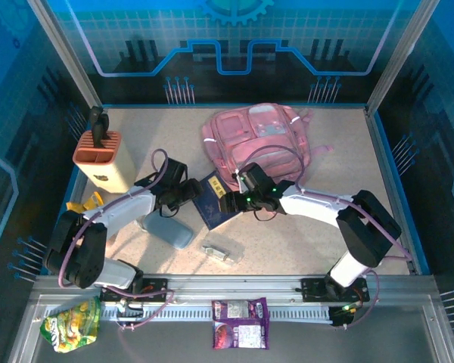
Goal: Pack books, pencil case, and school supplies into a backpack
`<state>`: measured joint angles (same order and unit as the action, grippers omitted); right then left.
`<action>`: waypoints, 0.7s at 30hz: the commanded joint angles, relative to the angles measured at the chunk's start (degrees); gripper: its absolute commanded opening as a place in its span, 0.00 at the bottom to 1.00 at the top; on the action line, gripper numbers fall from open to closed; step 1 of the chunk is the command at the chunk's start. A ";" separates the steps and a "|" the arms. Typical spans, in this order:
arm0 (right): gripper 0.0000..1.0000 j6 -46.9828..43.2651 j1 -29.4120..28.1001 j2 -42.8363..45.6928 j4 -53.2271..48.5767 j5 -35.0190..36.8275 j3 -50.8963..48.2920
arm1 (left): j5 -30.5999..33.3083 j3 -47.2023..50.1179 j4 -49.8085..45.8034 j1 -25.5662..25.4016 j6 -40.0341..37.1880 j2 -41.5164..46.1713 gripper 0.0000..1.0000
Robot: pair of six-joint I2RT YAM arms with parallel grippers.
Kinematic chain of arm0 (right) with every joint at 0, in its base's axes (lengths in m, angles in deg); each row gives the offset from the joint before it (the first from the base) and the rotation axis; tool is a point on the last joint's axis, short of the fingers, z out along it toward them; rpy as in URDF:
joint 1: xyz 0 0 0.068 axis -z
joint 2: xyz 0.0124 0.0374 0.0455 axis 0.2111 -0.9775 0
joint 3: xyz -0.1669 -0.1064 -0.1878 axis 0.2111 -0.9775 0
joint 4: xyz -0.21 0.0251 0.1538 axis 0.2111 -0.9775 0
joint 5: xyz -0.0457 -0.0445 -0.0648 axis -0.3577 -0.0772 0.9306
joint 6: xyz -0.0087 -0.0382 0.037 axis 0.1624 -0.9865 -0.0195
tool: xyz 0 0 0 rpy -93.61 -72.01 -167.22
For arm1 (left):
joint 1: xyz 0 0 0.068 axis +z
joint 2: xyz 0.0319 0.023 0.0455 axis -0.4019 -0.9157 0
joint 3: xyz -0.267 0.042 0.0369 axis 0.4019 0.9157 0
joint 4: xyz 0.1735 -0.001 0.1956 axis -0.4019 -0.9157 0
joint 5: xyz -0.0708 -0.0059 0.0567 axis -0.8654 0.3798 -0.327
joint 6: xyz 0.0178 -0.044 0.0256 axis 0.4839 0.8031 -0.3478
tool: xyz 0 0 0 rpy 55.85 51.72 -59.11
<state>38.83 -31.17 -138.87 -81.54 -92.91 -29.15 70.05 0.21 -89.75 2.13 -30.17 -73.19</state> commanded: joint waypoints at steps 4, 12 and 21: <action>0.75 2.00 -1.84 -3.84 2.84 0.84 0.22 | -0.54 -1.27 1.55 1.17 2.58 -4.75 0.72; 0.75 3.72 -3.14 -7.30 3.95 1.35 1.12 | -4.08 -4.98 6.90 1.85 1.95 -11.75 0.68; 0.75 6.99 -8.85 -8.62 5.41 -1.05 5.29 | -0.96 -9.34 3.63 6.05 -0.42 -13.54 0.64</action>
<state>44.06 -38.71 -147.38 -77.11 -92.25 -25.82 67.74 -7.51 -85.12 6.72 -28.49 -87.57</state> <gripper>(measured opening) 0.750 0.641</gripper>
